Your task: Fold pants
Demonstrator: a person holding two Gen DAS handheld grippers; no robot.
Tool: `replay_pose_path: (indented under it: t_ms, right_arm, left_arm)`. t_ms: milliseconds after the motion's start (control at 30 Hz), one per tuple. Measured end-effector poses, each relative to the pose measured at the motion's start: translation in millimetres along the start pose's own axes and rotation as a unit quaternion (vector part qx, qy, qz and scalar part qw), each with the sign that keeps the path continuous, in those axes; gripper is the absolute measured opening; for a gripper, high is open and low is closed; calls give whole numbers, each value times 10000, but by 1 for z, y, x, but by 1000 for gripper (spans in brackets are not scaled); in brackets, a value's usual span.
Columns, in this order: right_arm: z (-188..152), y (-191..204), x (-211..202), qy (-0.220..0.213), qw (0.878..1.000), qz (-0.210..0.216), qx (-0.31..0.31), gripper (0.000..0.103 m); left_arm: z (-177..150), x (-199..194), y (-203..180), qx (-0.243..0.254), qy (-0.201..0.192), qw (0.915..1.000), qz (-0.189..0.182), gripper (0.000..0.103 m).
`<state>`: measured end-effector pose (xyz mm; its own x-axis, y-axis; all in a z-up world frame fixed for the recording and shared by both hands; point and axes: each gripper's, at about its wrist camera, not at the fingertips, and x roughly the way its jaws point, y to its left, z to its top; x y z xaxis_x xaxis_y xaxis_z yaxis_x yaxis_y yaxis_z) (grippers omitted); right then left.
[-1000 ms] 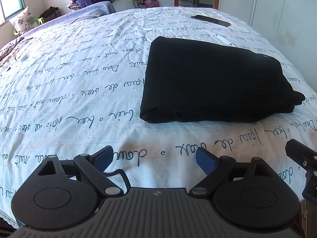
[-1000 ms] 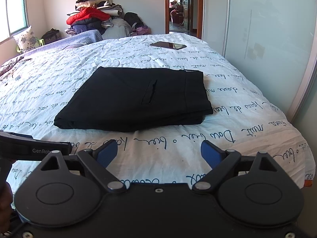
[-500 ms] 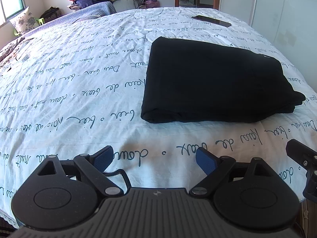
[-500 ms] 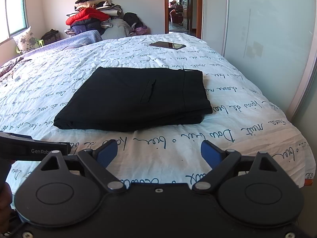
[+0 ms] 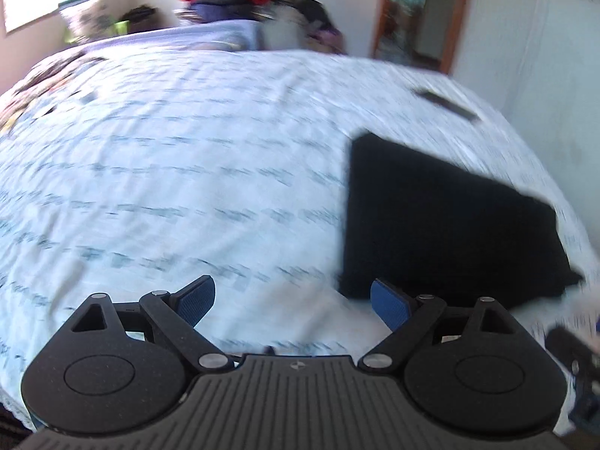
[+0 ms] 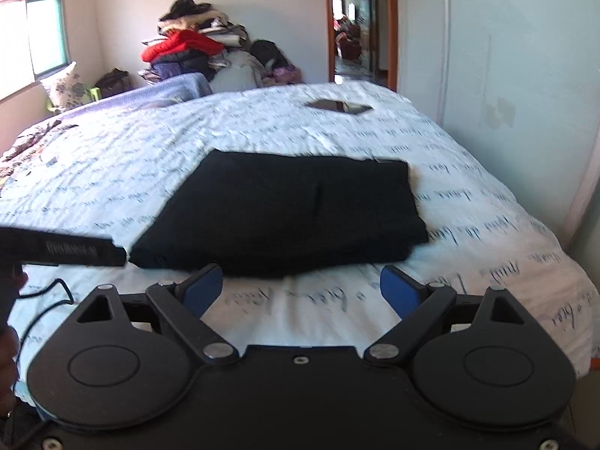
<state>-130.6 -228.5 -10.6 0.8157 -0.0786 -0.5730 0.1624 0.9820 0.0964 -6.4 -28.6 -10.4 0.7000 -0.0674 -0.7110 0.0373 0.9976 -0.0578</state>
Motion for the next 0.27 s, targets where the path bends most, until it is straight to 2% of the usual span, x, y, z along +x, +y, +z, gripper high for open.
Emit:
replay_pose_path:
  t_ms: [100, 167, 267]
  right_arm:
    - [13, 24, 4, -90, 9994, 239, -236, 92]
    - [20, 41, 10, -90, 9983, 413, -398, 92]
    - [29, 74, 21, -76, 9943, 717, -785, 92]
  left_arm:
    - [18, -5, 60, -778, -70, 9964, 330, 92]
    - [23, -13, 106, -1252, -222, 9897, 652, 92]
    - [26, -32, 167, -1509, -621, 9727, 1647, 92]
